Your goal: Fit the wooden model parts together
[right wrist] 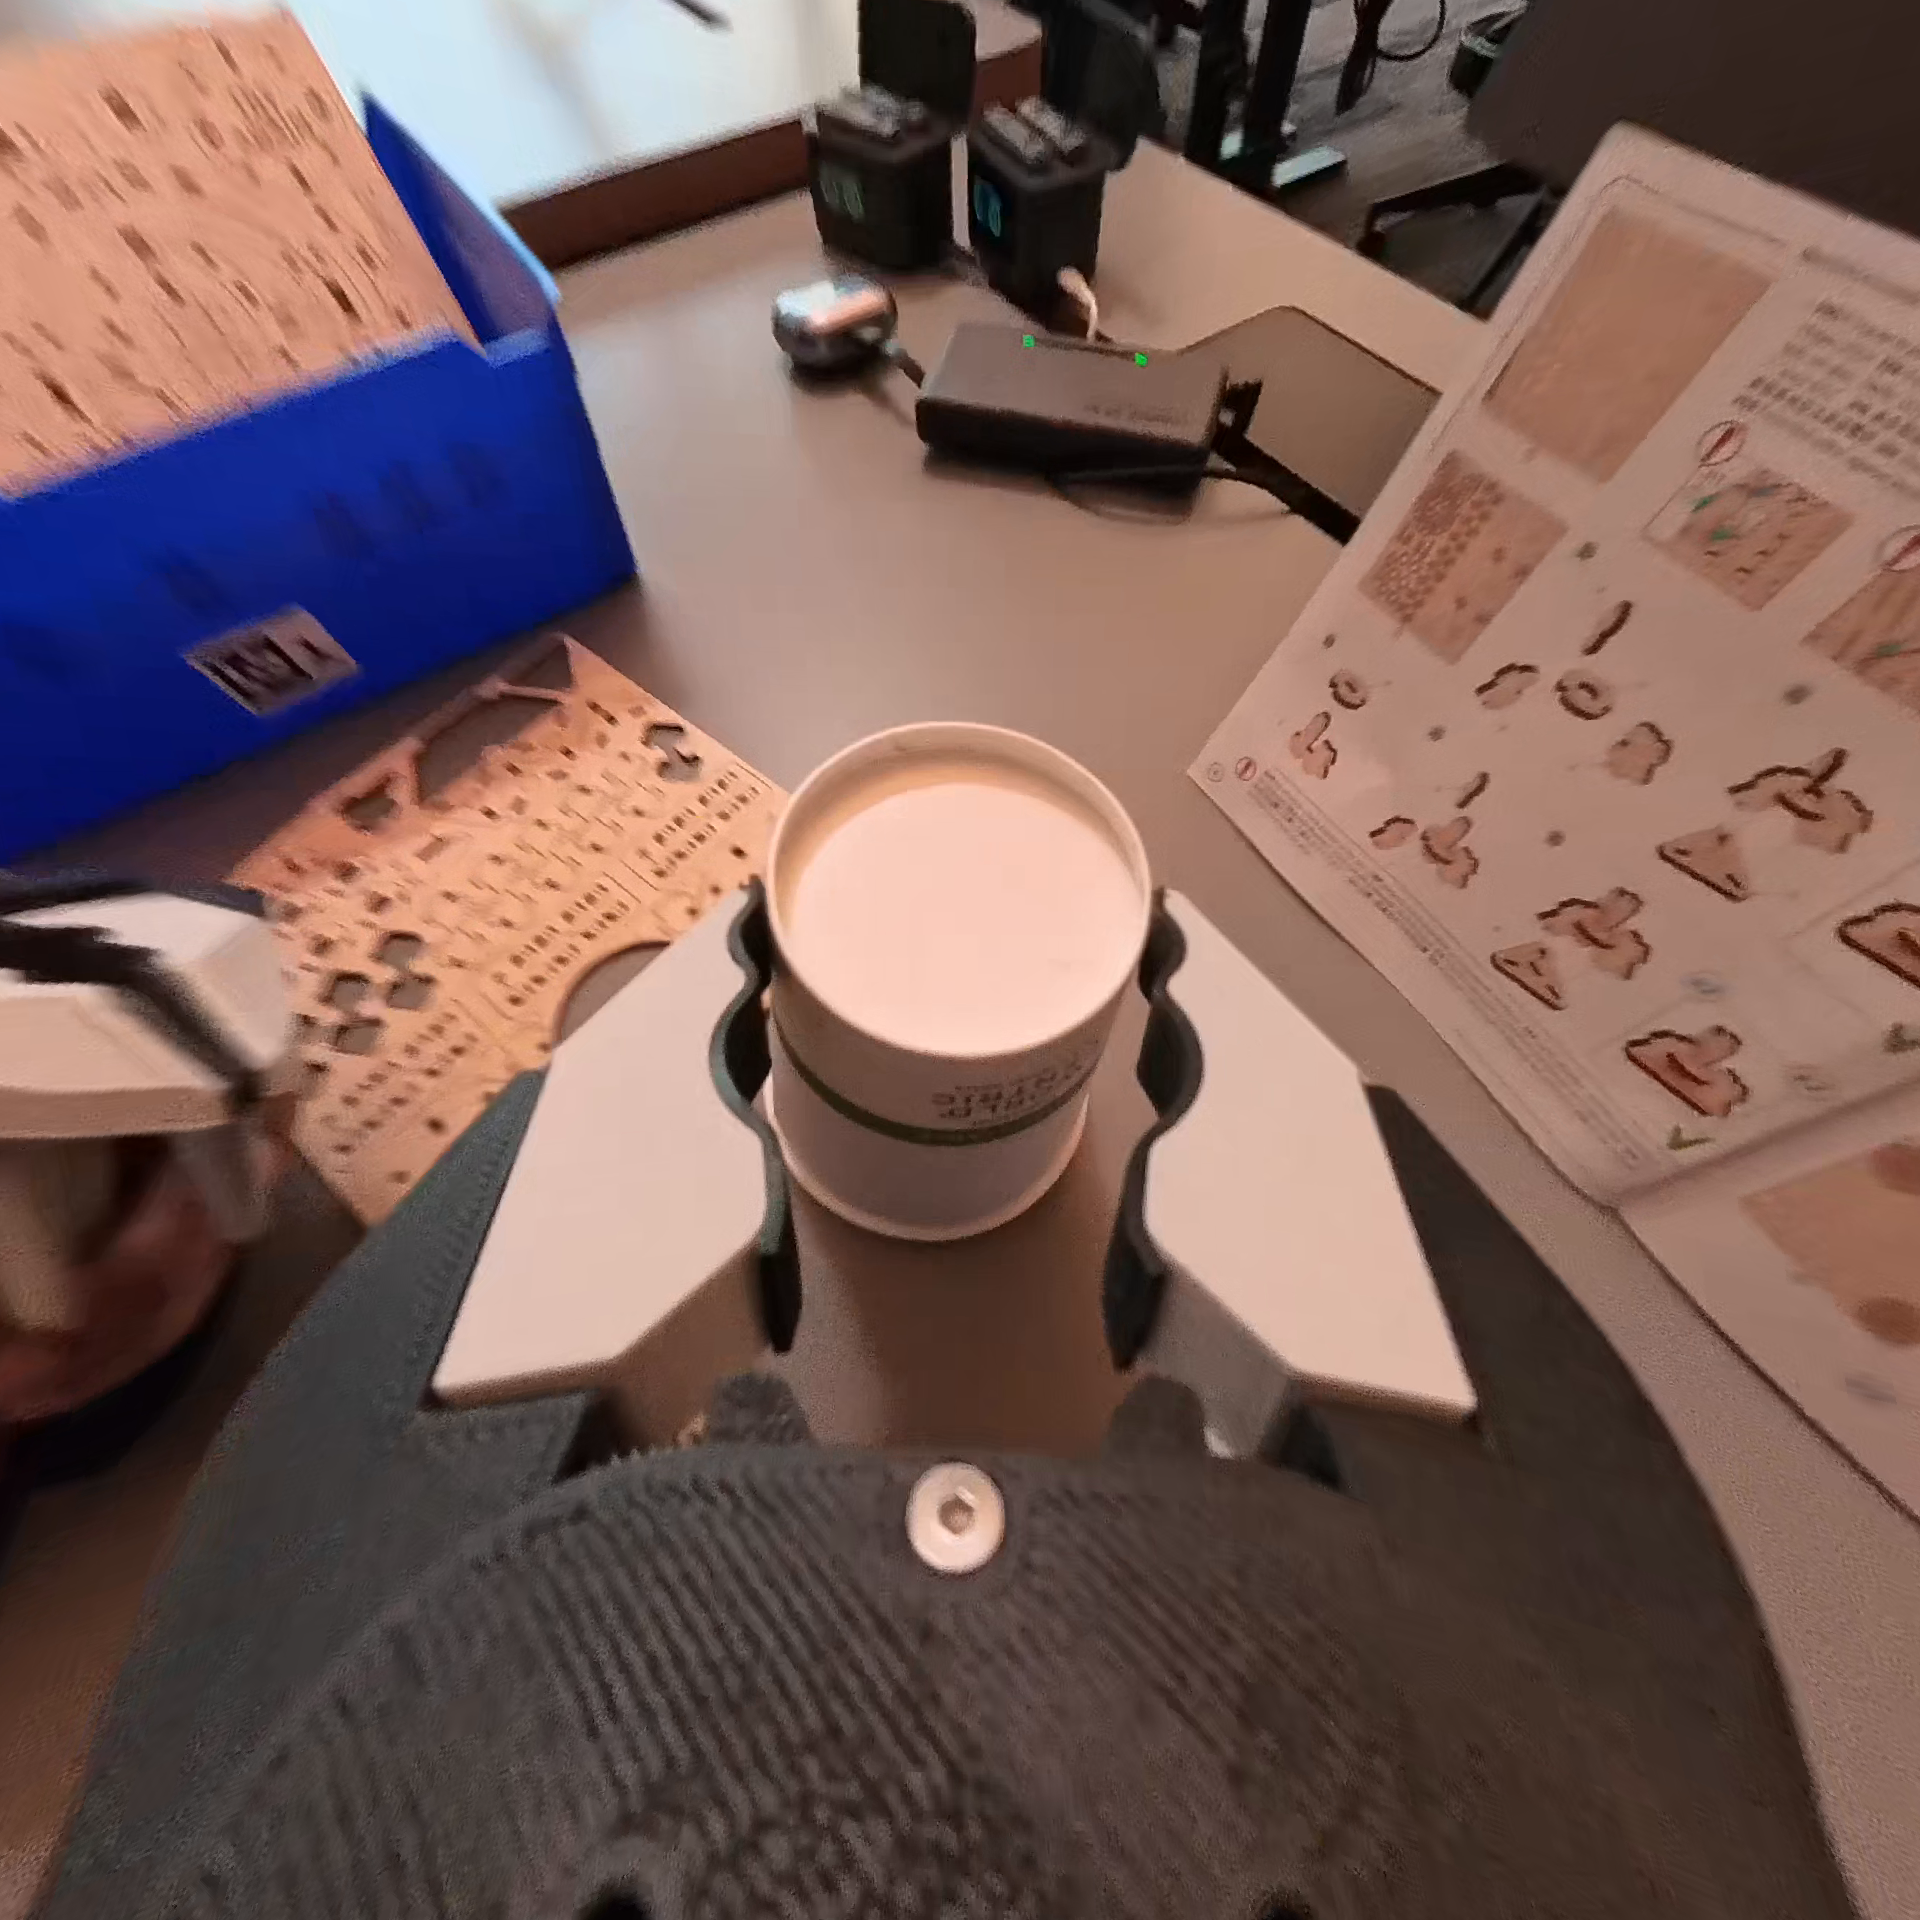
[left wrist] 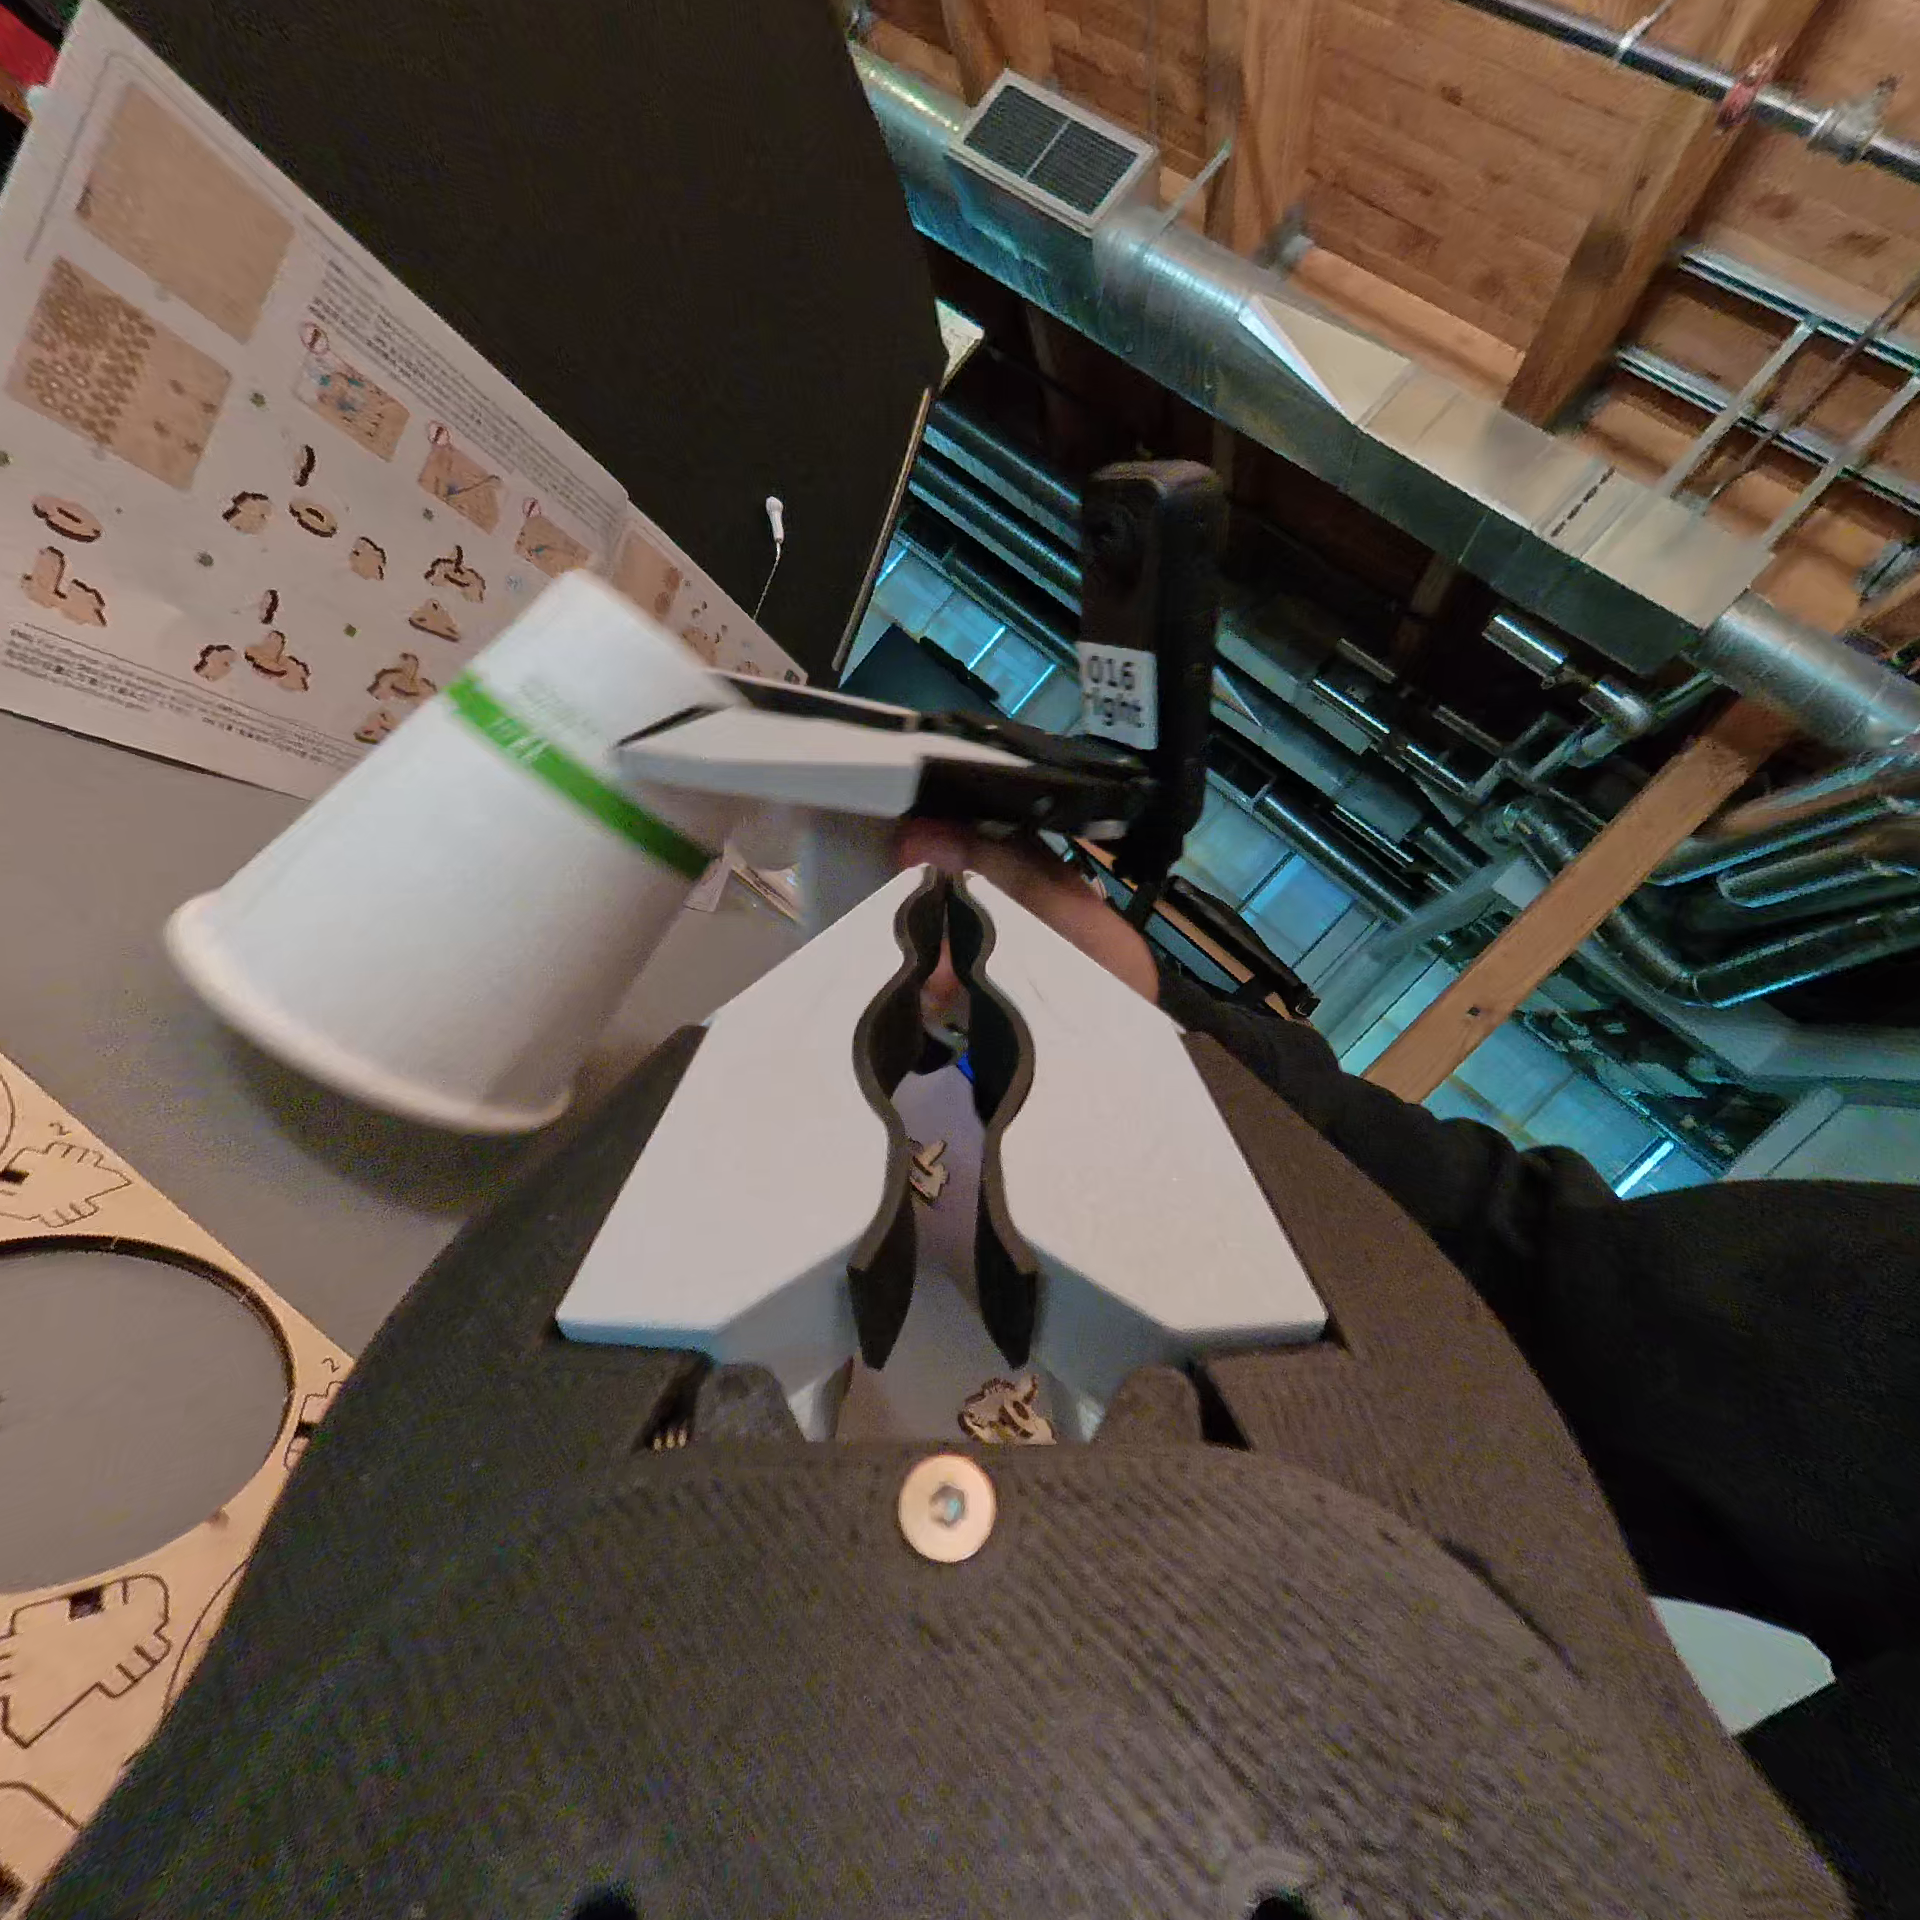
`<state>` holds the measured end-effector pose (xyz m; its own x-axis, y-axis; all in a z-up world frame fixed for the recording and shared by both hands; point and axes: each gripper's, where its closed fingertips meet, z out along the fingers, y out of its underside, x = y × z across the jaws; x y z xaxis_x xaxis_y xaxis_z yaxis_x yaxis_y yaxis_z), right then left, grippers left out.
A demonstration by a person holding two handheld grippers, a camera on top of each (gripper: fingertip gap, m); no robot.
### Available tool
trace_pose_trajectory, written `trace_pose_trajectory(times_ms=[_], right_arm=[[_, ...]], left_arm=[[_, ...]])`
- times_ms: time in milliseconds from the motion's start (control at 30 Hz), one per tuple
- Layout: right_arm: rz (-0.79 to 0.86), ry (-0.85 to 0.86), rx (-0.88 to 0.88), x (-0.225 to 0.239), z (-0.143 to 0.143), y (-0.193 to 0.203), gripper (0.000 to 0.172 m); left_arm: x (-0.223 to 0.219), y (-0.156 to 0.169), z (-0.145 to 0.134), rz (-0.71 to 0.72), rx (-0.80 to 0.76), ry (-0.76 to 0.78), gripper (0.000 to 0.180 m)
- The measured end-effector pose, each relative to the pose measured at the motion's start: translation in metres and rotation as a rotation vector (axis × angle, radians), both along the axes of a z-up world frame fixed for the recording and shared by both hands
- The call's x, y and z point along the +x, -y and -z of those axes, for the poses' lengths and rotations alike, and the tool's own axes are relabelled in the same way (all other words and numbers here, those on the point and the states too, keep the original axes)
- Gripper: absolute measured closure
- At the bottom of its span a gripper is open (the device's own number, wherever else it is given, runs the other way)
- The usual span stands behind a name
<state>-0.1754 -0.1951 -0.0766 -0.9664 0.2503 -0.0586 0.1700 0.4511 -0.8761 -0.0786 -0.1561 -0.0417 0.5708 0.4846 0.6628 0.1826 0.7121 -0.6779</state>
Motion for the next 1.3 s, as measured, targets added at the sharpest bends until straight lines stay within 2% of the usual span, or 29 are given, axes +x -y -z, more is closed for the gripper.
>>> trace_pose_trajectory(times_ms=[100, 167, 233, 300, 367, 467, 533, 633, 767, 867, 967, 1067, 1167, 1300], right_arm=[[0.1, -0.059, -0.113, -0.018, -0.051, -0.045, 0.101], [0.253, -0.195, -0.14, -0.047, -0.091, -0.103, 0.101], [0.483, -0.315, -0.106, -0.087, -0.123, -0.18, 0.101], [0.698, -0.381, 0.042, -0.131, -0.131, -0.263, 0.101], [0.851, -0.402, 0.152, -0.179, -0.126, -0.332, 0.101], [1.04, -0.347, 0.154, -0.259, -0.113, -0.4, 0.101], [1.115, -0.391, 0.147, -0.311, -0.111, -0.415, 0.101], [1.201, -0.526, 0.238, -0.383, -0.097, -0.42, 0.102], [1.299, -0.408, 0.232, -0.462, -0.052, -0.419, 0.101], [1.352, -0.329, 0.208, -0.492, -0.021, -0.423, 0.101], [1.326, -0.262, 0.126, -0.496, -0.004, -0.413, 0.101], [1.37, -0.264, 0.191, -0.484, -0.001, -0.422, 0.098], [1.41, -0.341, 0.226, -0.462, -0.026, -0.431, 0.09], [1.354, -0.329, 0.089, -0.409, -0.076, -0.404, 0.086]], left_arm=[[0.002, 0.002, -0.001, 0.004, 0.035, -0.009, 0.18], [0.001, 0.003, -0.002, 0.015, 0.069, -0.011, 0.18], [0.0, 0.002, -0.001, 0.025, 0.086, -0.008, 0.179], [-0.002, -0.001, 0.0, 0.033, 0.087, 0.002, 0.178], [-0.003, -0.007, 0.002, 0.027, 0.052, 0.011, 0.175], [-0.006, -0.02, 0.01, 0.007, -0.083, 0.045, 0.173], [-0.008, -0.022, 0.014, -0.034, -0.147, 0.06, 0.167], [-0.008, -0.014, 0.018, -0.109, -0.196, 0.069, 0.163], [-0.007, -0.003, 0.022, -0.154, -0.18, 0.086, 0.162], [-0.01, 0.002, 0.025, -0.16, -0.155, 0.102, 0.159], [-0.012, -0.001, 0.026, -0.139, -0.15, 0.11, 0.158], [-0.012, -0.007, 0.025, -0.105, -0.141, 0.104, 0.159], [-0.008, -0.009, 0.024, -0.076, -0.106, 0.094, 0.159], [0.002, 0.002, 0.016, -0.091, -0.012, 0.053, 0.159]])
